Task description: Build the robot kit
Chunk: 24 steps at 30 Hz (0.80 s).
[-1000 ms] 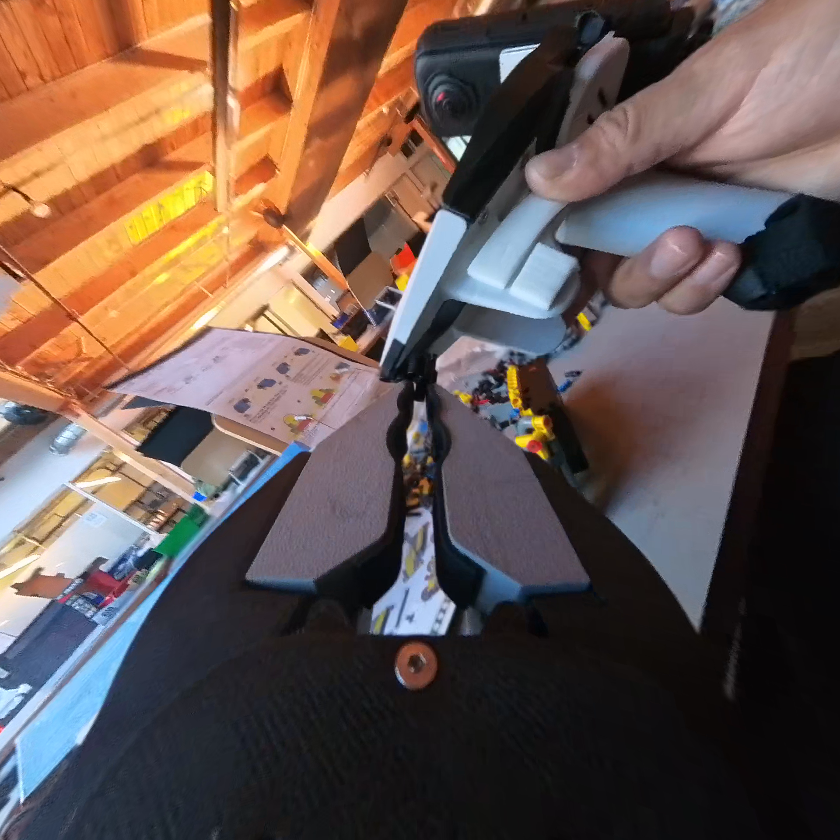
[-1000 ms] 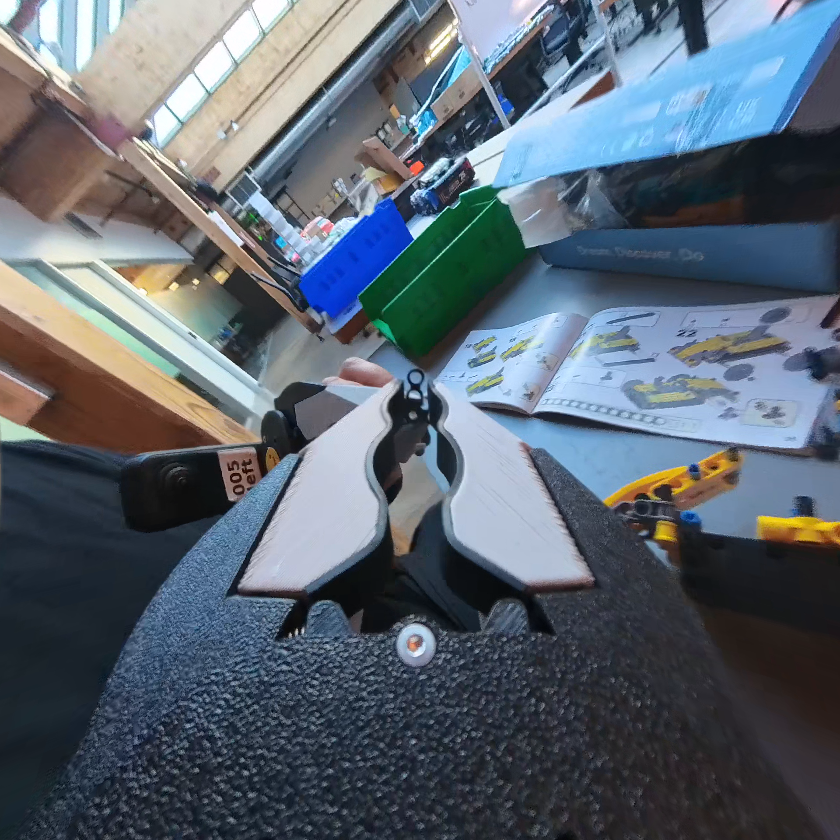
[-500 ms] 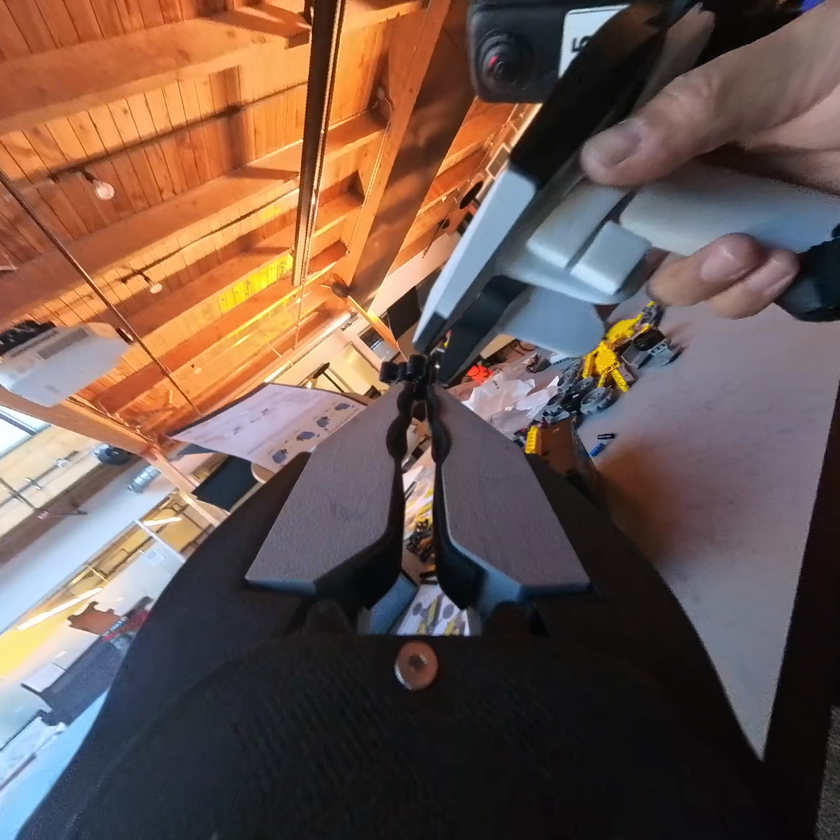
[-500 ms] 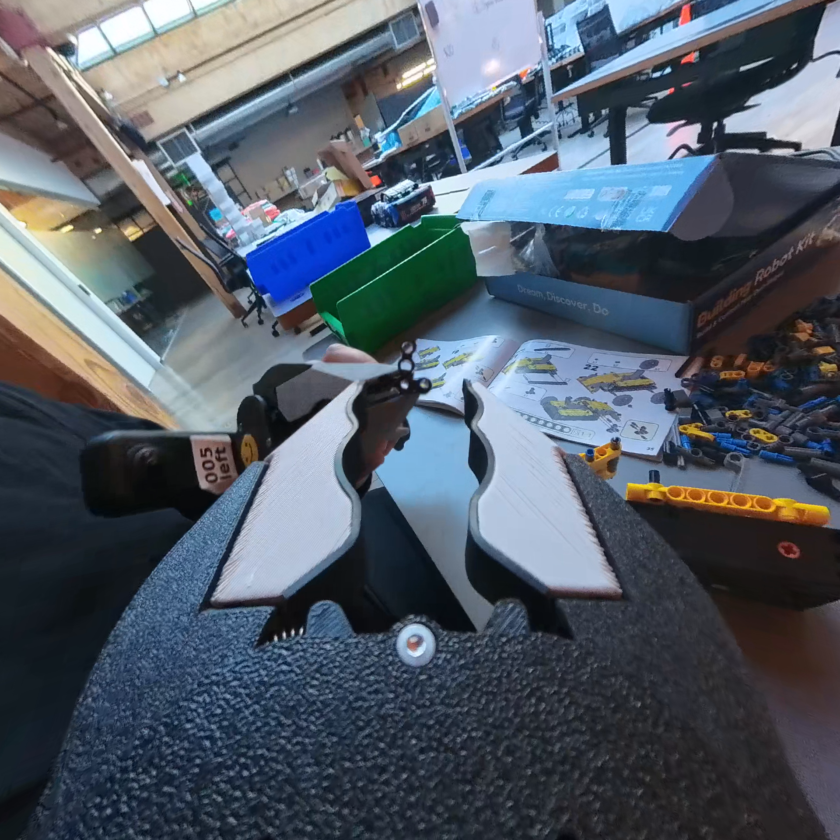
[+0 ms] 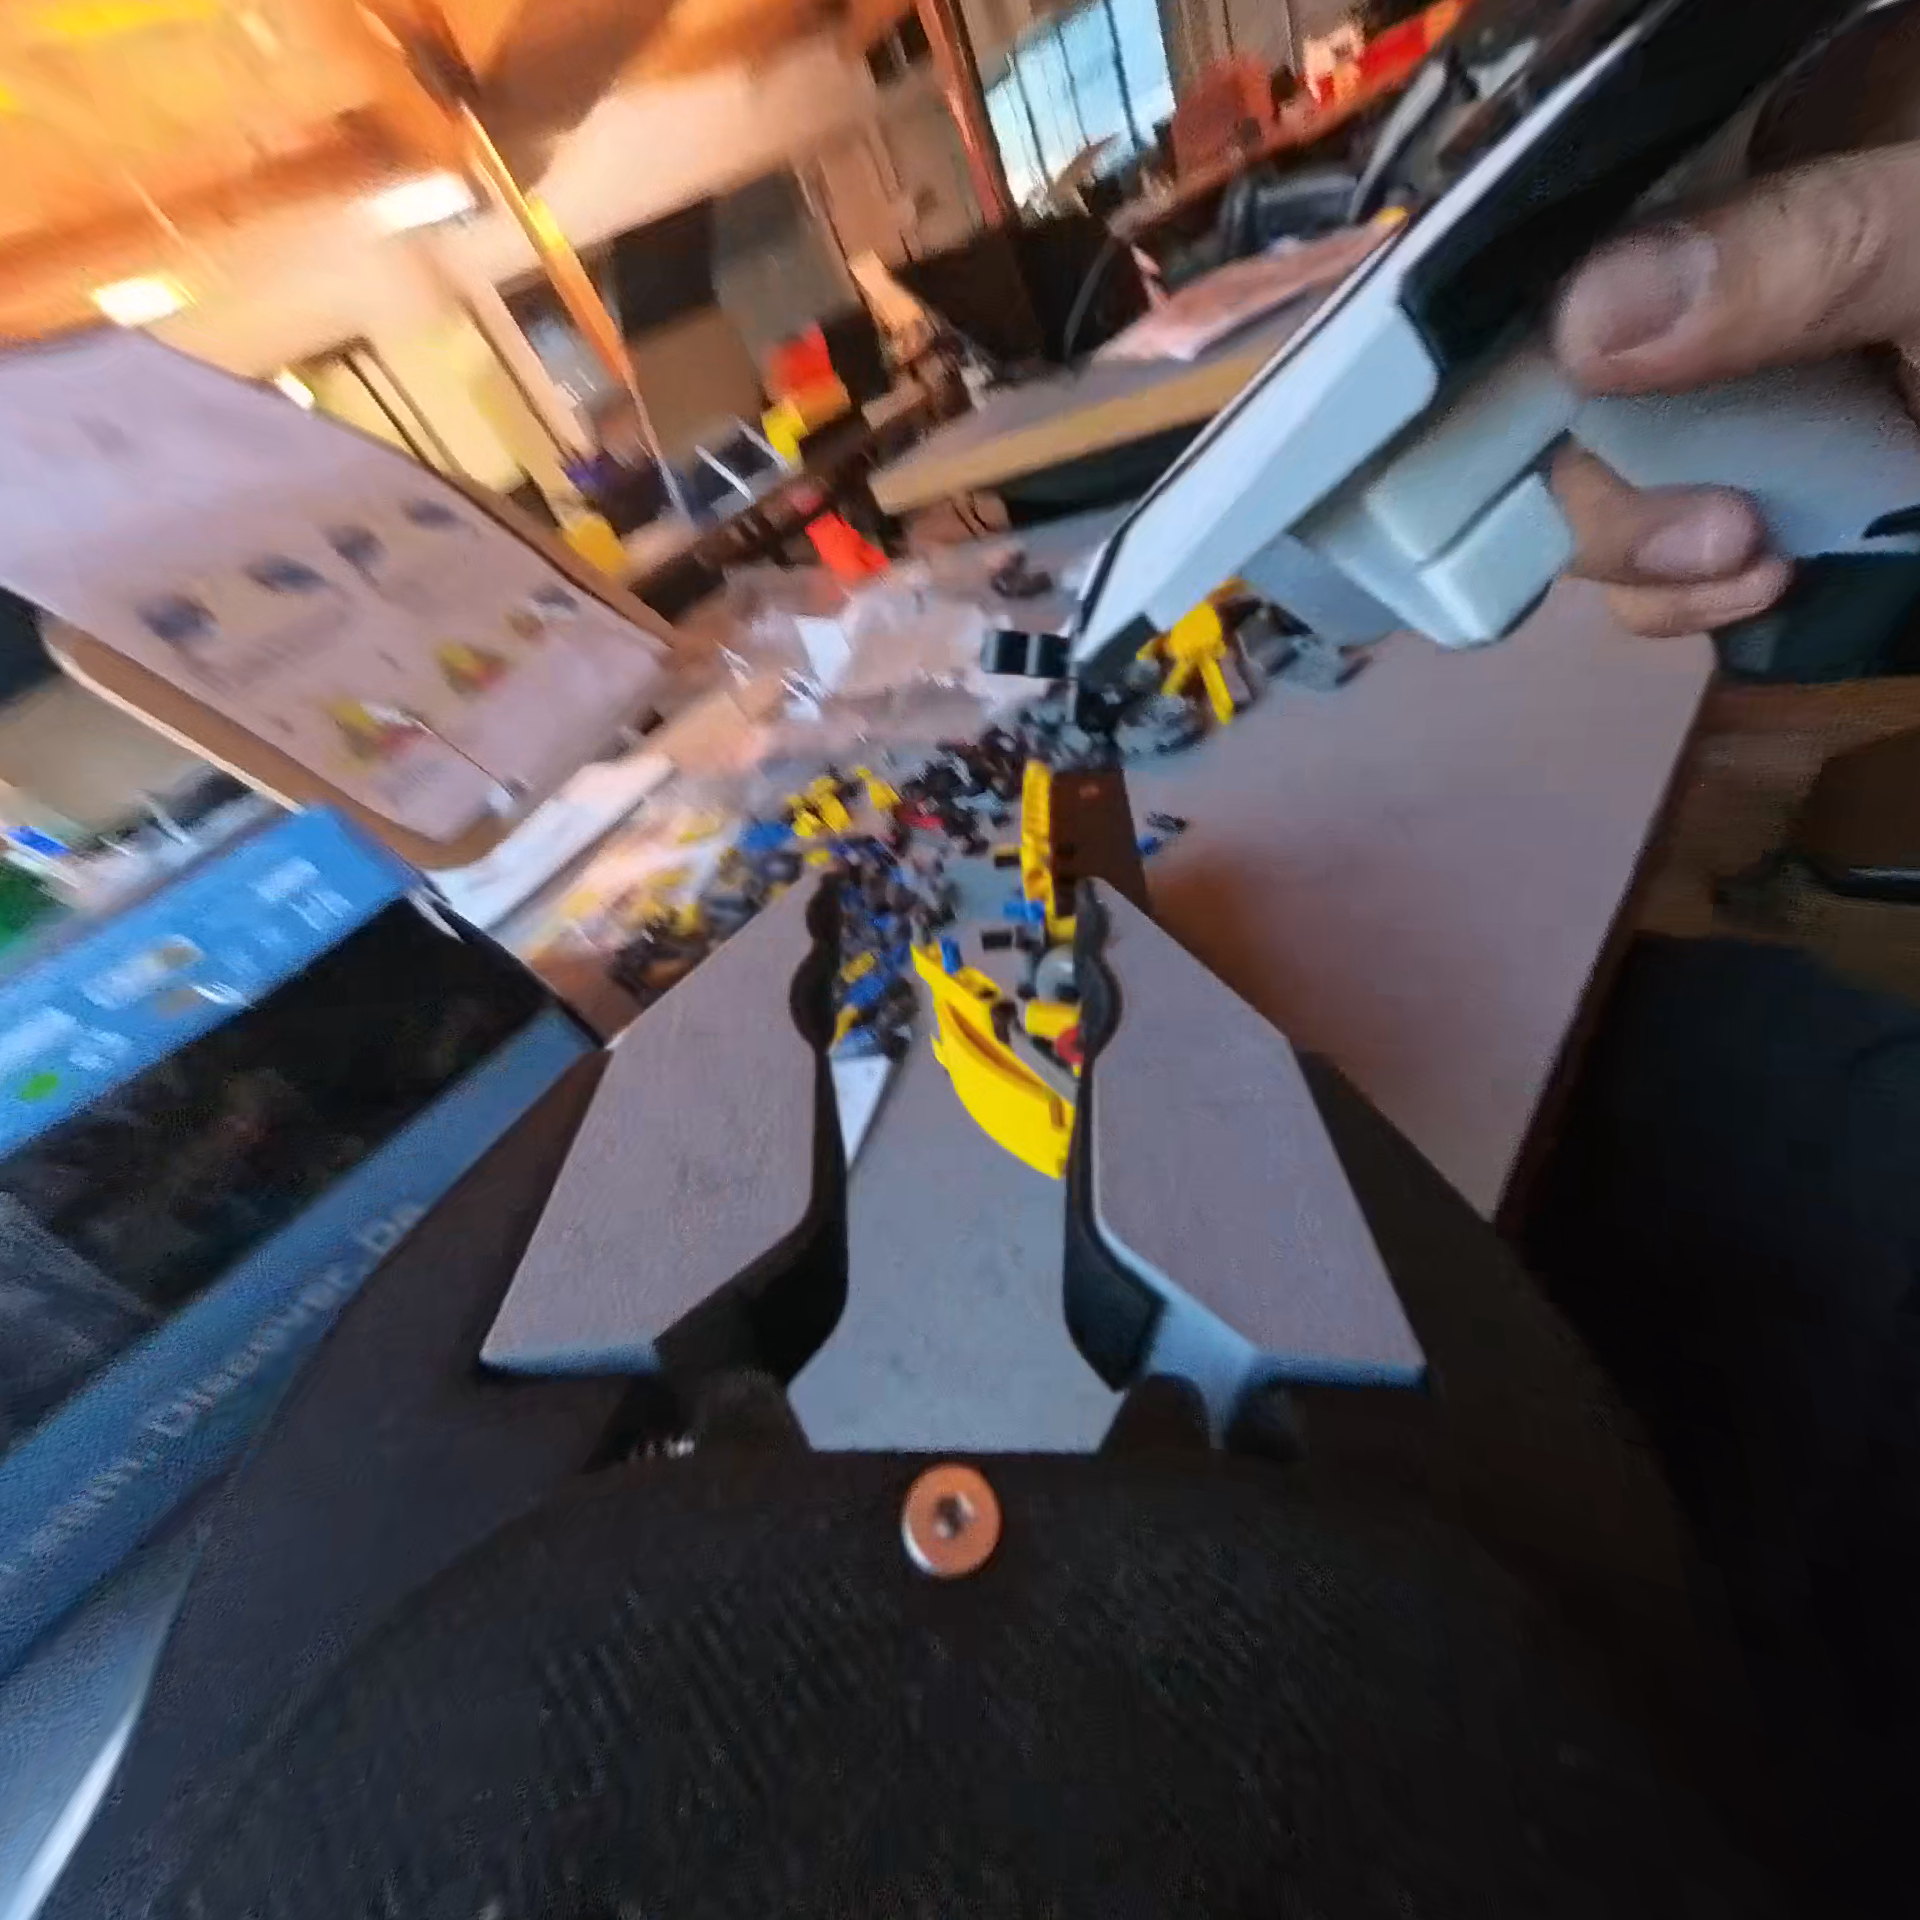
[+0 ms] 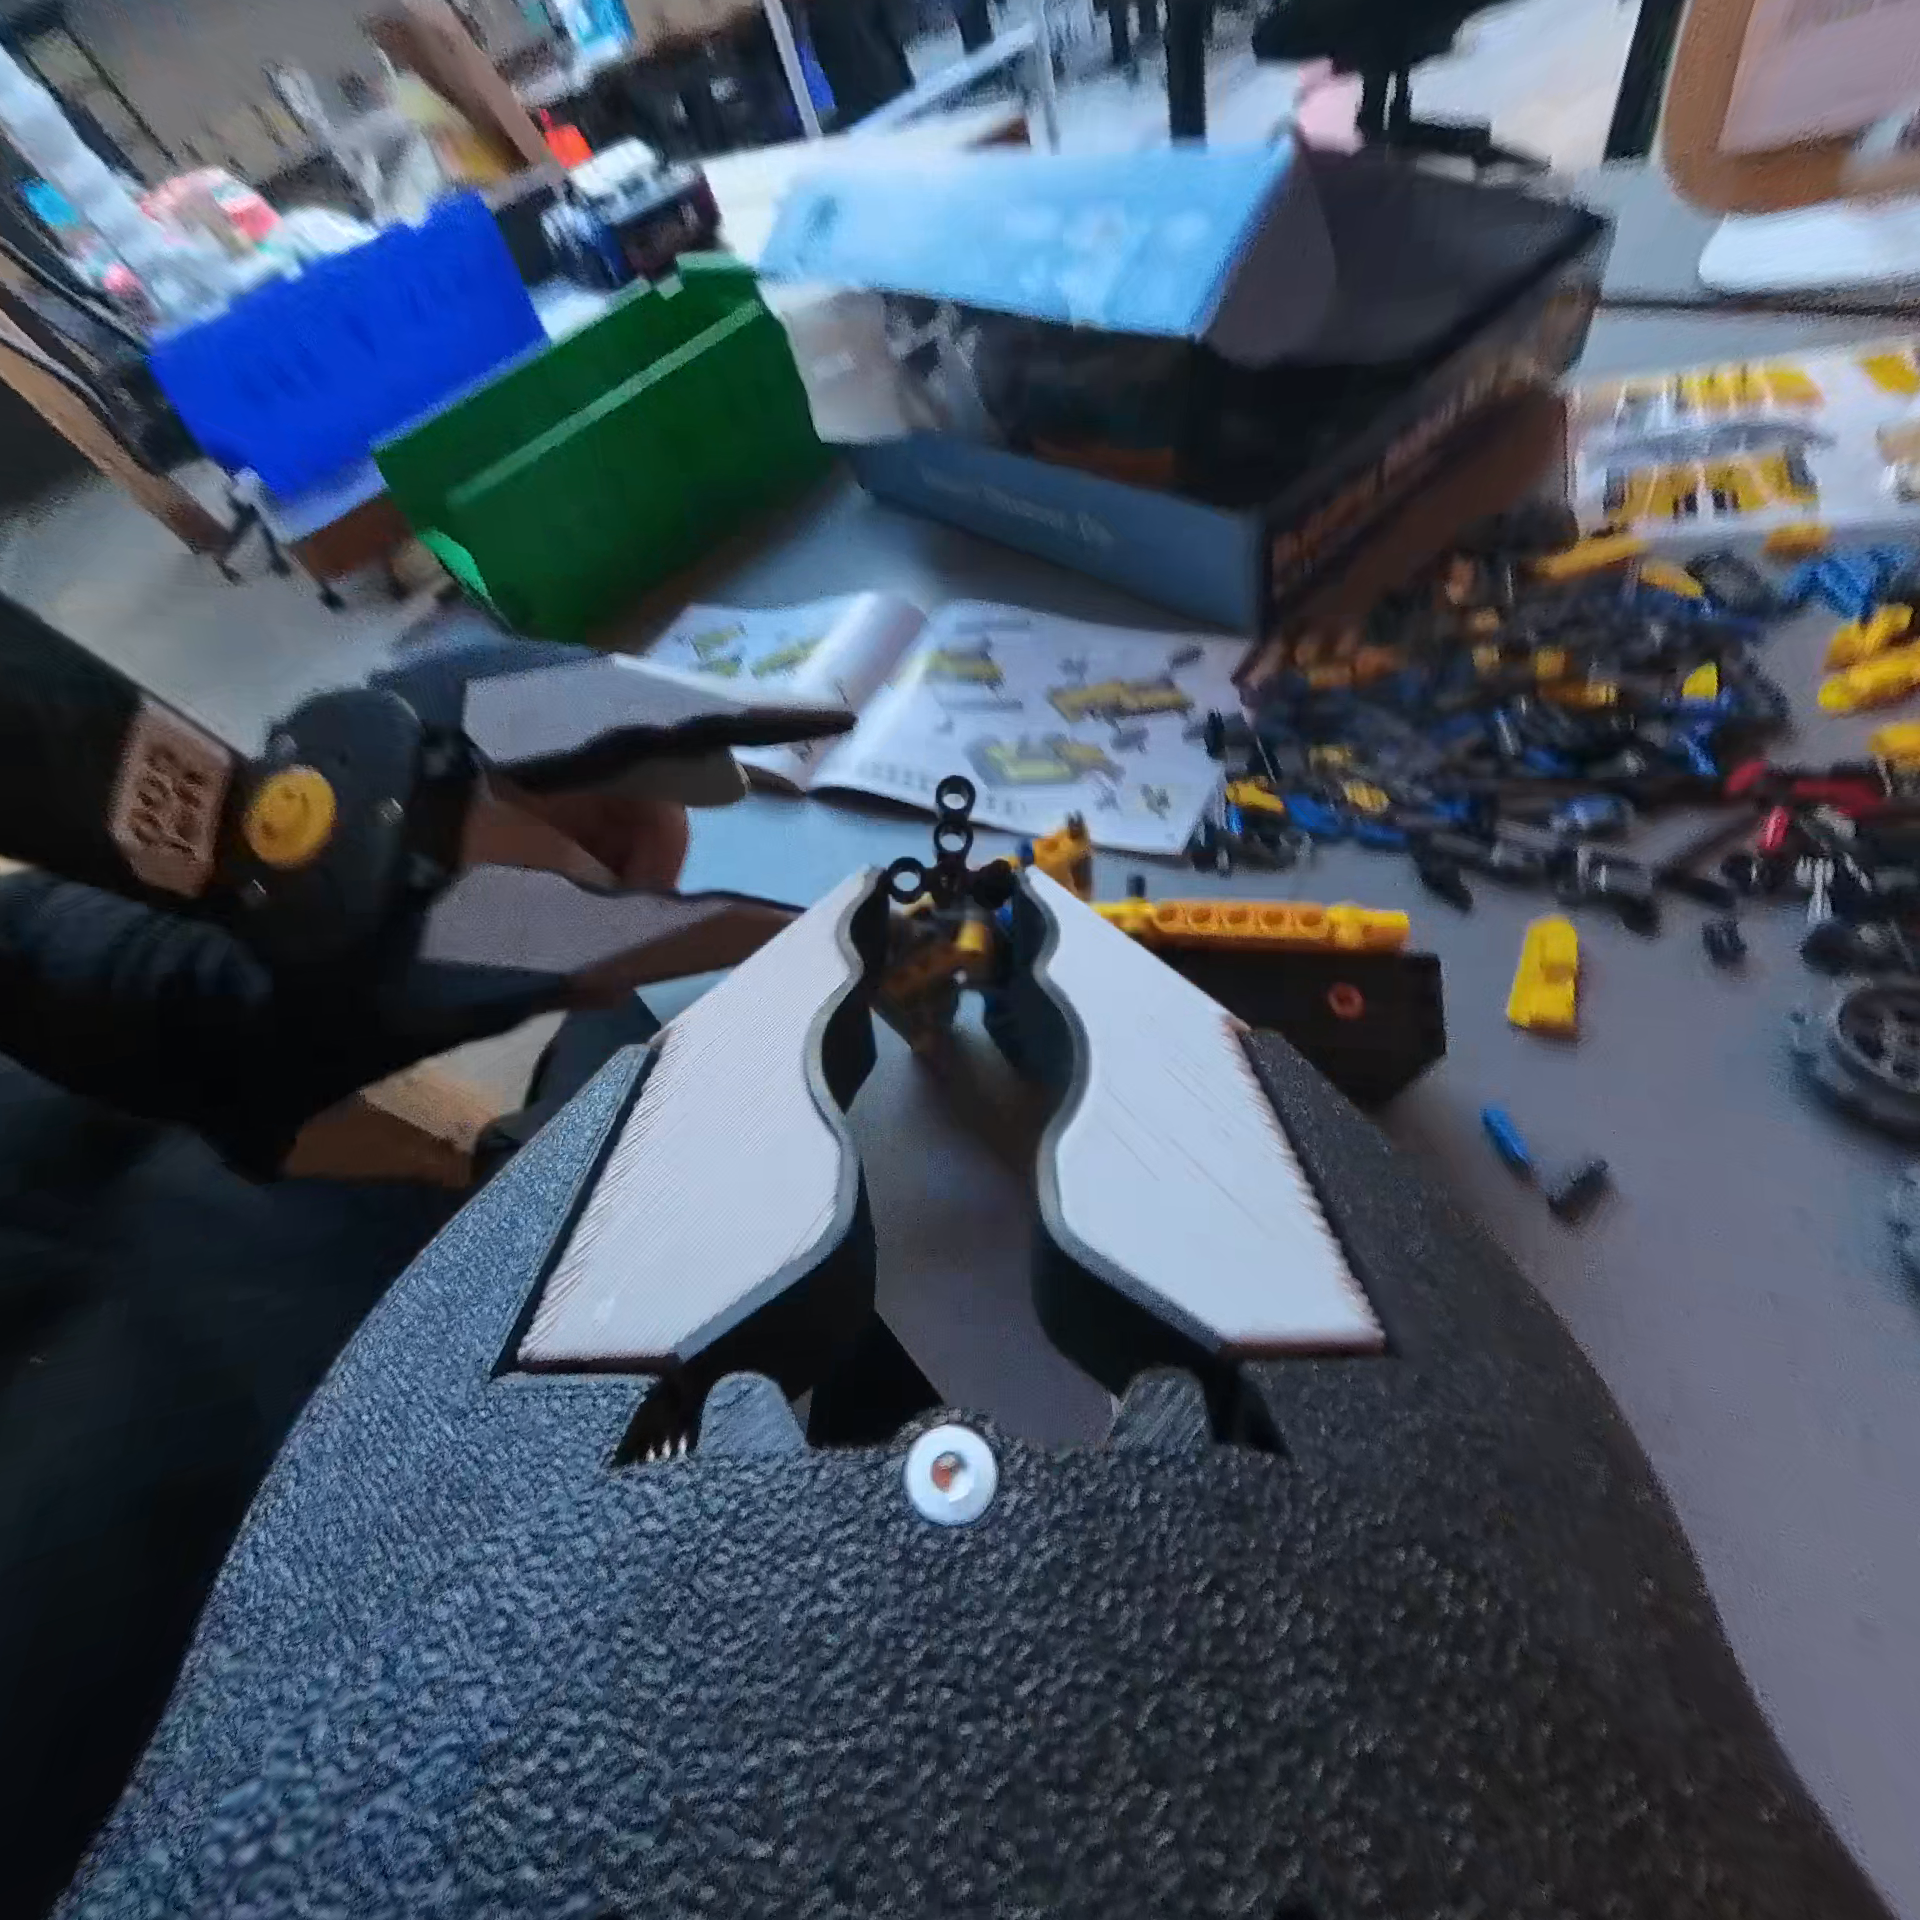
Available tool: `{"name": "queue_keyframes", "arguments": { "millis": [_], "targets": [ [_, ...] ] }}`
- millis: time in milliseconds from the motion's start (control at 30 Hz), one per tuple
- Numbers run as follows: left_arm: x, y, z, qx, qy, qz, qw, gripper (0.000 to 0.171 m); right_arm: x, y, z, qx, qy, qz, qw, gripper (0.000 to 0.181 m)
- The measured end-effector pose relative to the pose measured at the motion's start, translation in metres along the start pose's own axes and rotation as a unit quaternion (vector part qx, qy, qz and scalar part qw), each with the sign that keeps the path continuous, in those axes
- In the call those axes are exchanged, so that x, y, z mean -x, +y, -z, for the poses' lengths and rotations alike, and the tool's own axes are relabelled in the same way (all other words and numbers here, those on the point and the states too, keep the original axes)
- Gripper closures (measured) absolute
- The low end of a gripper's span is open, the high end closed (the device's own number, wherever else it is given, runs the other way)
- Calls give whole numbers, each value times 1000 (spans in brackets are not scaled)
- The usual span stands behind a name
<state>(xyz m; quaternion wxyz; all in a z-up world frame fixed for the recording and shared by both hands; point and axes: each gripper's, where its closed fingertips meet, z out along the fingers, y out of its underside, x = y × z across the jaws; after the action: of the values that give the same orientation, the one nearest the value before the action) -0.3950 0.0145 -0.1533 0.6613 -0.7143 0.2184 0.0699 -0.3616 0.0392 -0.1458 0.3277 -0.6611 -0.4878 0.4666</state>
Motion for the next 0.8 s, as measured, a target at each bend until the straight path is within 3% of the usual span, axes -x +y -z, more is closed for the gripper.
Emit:
{"name": "queue_keyframes", "arguments": {
  "millis": [67, 233, 467, 800],
  "targets": [
    [-1, 8, 0, 17, 25, 27, 999, 123, -6, 11, -5, 16, 1, -14, 1000, 158],
    [-18, 16, -13, 37, 79, 10, 996, 119, -13, 19, -17, 34, -10, -48, 998, 158],
    [-25, 33, -34, 81, 77, -33, 993, 127, -14, 30, -24, 74, 10, -13, 997, 158],
    [-28, 34, -39, 61, 63, -70, 994, 132, -14, 32, -24, 88, 54, 45, 994, 158]
  ]
}}
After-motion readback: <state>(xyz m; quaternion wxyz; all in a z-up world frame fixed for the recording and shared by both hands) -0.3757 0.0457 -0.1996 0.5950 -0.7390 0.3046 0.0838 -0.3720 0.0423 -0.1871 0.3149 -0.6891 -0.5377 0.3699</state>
